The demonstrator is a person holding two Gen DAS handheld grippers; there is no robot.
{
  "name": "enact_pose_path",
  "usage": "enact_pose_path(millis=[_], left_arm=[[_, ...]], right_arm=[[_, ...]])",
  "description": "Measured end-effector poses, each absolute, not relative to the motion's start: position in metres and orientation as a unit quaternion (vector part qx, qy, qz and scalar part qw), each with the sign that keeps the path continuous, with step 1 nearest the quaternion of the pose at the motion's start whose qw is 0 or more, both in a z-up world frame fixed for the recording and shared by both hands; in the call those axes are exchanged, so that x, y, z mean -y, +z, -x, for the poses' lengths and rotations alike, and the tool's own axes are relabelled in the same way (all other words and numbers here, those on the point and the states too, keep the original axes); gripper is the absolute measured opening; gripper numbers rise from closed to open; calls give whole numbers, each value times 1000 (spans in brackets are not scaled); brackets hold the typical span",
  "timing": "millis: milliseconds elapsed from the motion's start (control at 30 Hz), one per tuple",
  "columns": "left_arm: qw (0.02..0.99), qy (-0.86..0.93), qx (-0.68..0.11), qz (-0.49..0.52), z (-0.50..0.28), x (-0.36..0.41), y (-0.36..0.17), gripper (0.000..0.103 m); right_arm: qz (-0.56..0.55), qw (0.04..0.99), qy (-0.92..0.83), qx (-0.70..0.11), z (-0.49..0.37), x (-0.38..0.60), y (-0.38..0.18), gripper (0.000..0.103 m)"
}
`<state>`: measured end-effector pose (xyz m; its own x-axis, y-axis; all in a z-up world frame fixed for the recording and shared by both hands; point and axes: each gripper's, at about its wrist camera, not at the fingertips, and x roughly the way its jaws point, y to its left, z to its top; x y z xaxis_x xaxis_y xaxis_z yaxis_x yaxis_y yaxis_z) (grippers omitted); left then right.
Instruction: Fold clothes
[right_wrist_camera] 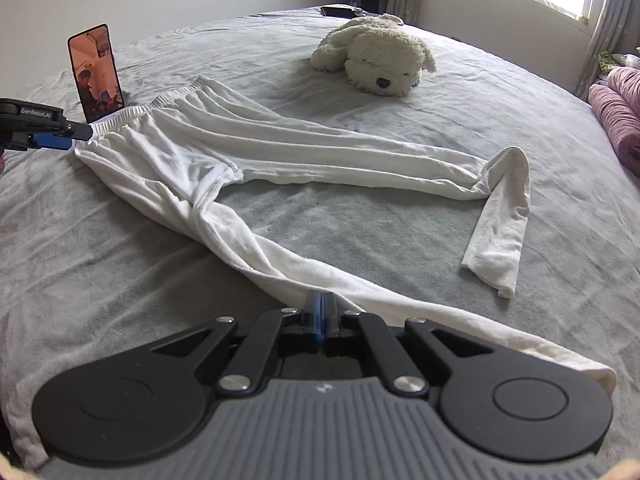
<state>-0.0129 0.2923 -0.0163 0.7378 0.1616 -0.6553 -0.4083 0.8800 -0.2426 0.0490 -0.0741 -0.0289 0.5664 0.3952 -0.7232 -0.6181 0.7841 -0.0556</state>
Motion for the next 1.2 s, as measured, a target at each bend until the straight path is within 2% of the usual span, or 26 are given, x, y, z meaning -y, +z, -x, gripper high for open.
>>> enact_pose_path(millis=[33, 200, 400, 467, 500, 833, 1067, 1200], left_arm=[[912, 157, -329, 191, 13, -294, -17, 51], [906, 163, -336, 196, 14, -297, -19, 52], [900, 180, -339, 205, 15, -304, -20, 52], [898, 185, -343, 206, 14, -307, -21, 52], [896, 187, -345, 206, 14, -308, -22, 52], [885, 205, -354, 223, 10, -317, -32, 51], [883, 218, -348, 228, 8, -320, -33, 43], [879, 220, -344, 246, 10, -326, -33, 40]], right_arm=[[155, 872, 292, -361, -47, 73, -28, 15], [179, 868, 307, -348, -38, 62, -27, 28], [215, 857, 318, -344, -40, 43, -37, 28], [220, 860, 310, -339, -44, 41, -36, 6], [217, 863, 305, -340, -47, 41, -33, 3], [214, 880, 274, -325, -94, 38, -13, 2], [207, 885, 237, -342, -130, 34, -34, 2], [186, 888, 238, -347, -129, 35, -35, 8]])
